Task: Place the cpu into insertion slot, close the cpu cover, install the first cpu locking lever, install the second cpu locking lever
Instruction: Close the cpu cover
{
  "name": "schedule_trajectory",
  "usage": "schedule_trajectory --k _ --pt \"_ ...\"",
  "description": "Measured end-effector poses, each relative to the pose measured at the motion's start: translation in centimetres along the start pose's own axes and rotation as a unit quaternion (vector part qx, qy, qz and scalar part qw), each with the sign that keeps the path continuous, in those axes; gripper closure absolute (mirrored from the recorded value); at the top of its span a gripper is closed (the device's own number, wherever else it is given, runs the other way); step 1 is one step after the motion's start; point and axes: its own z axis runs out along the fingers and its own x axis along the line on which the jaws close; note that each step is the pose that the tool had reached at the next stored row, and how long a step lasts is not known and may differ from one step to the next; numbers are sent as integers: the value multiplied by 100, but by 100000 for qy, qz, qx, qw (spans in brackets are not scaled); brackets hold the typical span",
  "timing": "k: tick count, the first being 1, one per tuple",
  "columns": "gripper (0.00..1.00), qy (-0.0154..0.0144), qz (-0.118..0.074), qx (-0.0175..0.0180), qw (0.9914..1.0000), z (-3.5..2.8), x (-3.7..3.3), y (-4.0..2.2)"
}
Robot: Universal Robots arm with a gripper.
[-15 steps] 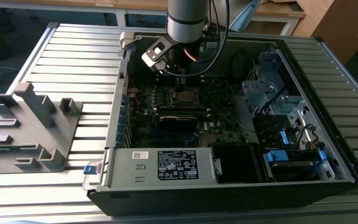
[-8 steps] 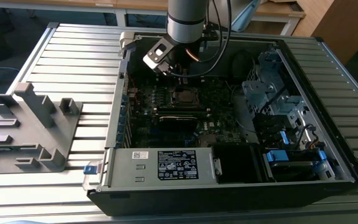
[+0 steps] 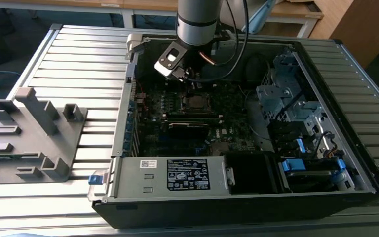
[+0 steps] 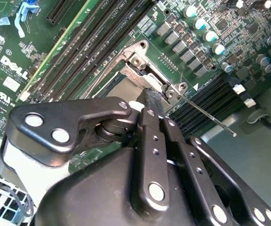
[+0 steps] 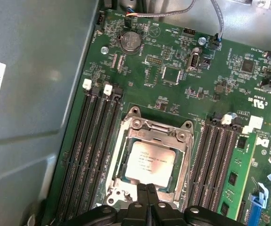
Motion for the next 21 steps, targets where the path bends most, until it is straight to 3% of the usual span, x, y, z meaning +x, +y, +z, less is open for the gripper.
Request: schedule_trajectory --k 6,11,13,16,21 --pt "90 9 -562 5 99998 0 0 0" --pt "90 55 -4837 52 99883 2 0 0" --pt "90 75 -6606 73 99781 3 0 0" --pt "90 106 -9357 102 99561 5 0 0" --pt "90 157 -13786 152 99045 8 0 0"
